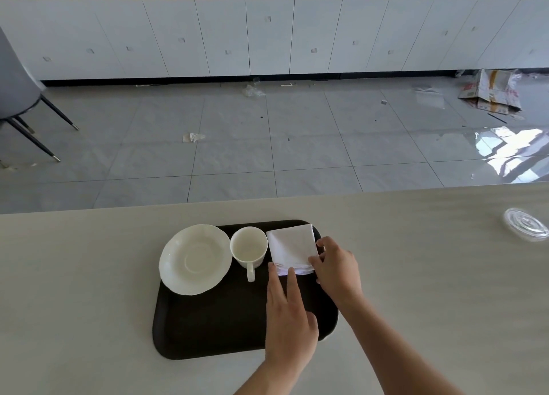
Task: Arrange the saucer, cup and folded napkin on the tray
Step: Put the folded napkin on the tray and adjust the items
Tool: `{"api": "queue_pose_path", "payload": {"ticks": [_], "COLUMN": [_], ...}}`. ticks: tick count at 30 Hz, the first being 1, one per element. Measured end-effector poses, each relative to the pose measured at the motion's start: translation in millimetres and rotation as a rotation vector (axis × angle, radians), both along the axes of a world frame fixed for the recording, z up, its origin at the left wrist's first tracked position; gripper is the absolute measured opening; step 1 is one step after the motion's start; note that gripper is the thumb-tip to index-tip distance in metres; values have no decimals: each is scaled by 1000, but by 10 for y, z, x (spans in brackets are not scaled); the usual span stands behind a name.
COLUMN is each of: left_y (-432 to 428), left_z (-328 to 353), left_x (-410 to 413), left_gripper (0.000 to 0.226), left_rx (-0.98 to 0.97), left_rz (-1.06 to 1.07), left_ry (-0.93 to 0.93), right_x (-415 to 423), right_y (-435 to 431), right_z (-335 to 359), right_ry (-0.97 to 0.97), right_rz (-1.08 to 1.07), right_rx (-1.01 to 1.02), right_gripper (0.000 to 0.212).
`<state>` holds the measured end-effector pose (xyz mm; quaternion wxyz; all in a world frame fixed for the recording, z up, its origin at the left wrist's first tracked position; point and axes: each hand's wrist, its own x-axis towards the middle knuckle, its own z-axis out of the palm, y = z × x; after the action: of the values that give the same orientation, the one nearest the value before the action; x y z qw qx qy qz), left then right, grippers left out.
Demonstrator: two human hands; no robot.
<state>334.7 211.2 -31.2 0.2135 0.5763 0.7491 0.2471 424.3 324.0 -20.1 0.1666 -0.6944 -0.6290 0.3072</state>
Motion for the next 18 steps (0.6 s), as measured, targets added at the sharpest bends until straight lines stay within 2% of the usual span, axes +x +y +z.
{"api": "queue_pose_path", "payload": {"ticks": [3, 7, 11, 18], "left_y": [-58, 12, 63, 14], "left_z": [8, -32, -110, -173], "left_x": [-20, -108, -150, -205], "left_gripper": [78, 76, 77, 79], "left_rx": [26, -42, -131, -156], "left_rz": [-94, -248, -295, -310], "left_ry": [174, 417, 479, 514], "right_x": [56, 76, 65, 43], "right_y": [-10, 25, 130, 92], "right_z": [-22, -71, -171, -353], "right_ry": [-89, -191, -347, -390], "right_rz": [45, 125, 371, 403], "right_rx": [57, 205, 148, 113], "right_gripper": [18, 35, 55, 53]}}
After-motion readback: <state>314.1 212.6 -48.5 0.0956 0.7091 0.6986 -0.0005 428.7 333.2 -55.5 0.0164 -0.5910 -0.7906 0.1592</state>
